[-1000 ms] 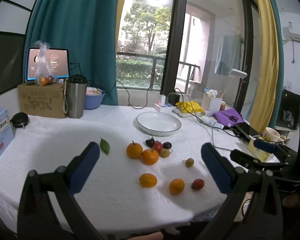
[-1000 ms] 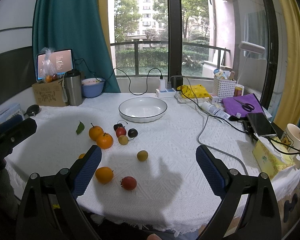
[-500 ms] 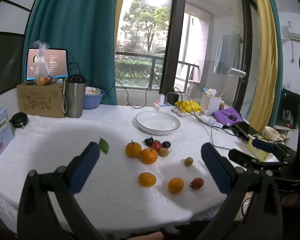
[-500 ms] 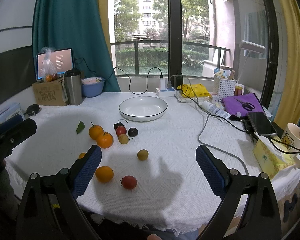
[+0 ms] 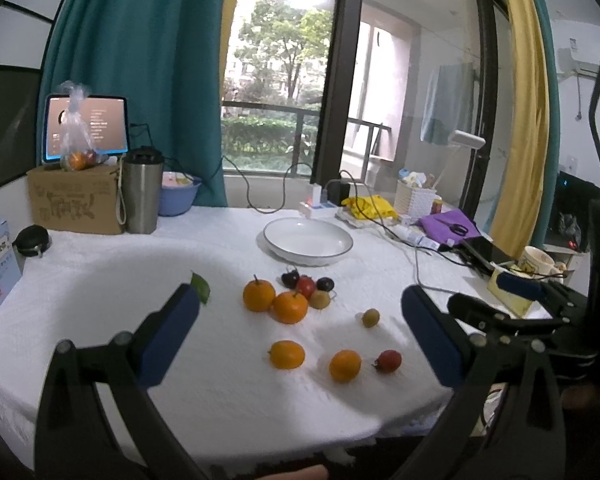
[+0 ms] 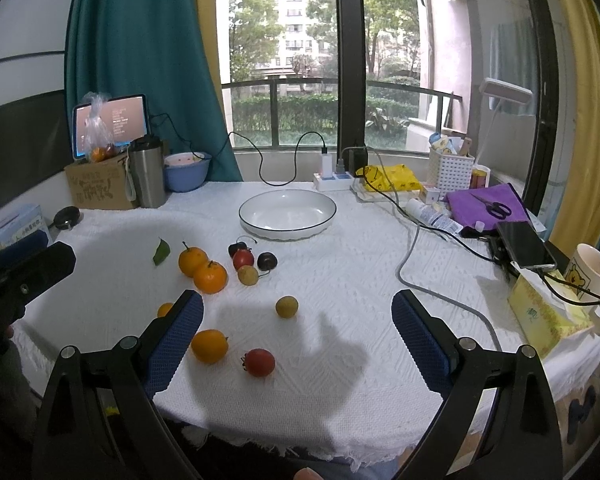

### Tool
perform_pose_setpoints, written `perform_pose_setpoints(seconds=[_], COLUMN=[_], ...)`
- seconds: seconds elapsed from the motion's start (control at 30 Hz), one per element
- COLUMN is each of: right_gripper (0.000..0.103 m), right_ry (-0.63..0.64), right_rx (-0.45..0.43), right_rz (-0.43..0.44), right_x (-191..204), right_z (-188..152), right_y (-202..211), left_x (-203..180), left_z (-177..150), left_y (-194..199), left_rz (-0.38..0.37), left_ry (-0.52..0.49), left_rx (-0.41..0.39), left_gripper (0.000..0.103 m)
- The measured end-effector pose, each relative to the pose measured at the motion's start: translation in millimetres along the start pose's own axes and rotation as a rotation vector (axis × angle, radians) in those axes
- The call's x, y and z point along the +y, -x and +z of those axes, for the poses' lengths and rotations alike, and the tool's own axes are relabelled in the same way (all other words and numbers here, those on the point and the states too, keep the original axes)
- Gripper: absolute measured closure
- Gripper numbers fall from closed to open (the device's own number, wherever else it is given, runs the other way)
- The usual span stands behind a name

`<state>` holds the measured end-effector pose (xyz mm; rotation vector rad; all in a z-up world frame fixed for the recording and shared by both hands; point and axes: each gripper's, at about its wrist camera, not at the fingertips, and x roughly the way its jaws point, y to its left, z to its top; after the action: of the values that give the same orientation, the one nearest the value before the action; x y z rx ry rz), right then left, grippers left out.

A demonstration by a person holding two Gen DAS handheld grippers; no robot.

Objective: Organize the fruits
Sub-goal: 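Grasp an orange with the left tool while the right tool grasps the red tomato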

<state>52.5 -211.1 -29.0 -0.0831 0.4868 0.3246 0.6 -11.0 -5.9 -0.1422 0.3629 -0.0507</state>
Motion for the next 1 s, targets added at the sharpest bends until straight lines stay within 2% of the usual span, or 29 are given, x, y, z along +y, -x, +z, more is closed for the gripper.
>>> perform_pose_setpoints(seconds=[0.43,0.63,0.73,1.0], right_gripper=[0.006,0.006,0.007,0.018], right_ry=[-0.011,-0.021,-0.027,-0.021], right_rx=[0.037,0.069,0.096,0.208], right_rz=[0.016,0.014,0.005,0.044], right_x=[-2.6,-7.4,-10.2,-9.4], right_z=[-2.7,-7.5,-13.3,-31.5], right_y=[-10.1,-22.8,-32.5,-63.7], left_x=[-0.7,-0.4,-1.3,-0.3], left_z=[-3.8,-9.5,-17.9,-38.4], left_y=[-13.1,-28.3,-41.5,-77.0], left_rz=[-0.01,-0.02,-0.015,-0.026], left_ry=[-0.009,-0.008,-0.015,-0.015], left_rx=[0.045,0.105,0.159,0.281], left_gripper=[0.002,0.002,0.002,0.002])
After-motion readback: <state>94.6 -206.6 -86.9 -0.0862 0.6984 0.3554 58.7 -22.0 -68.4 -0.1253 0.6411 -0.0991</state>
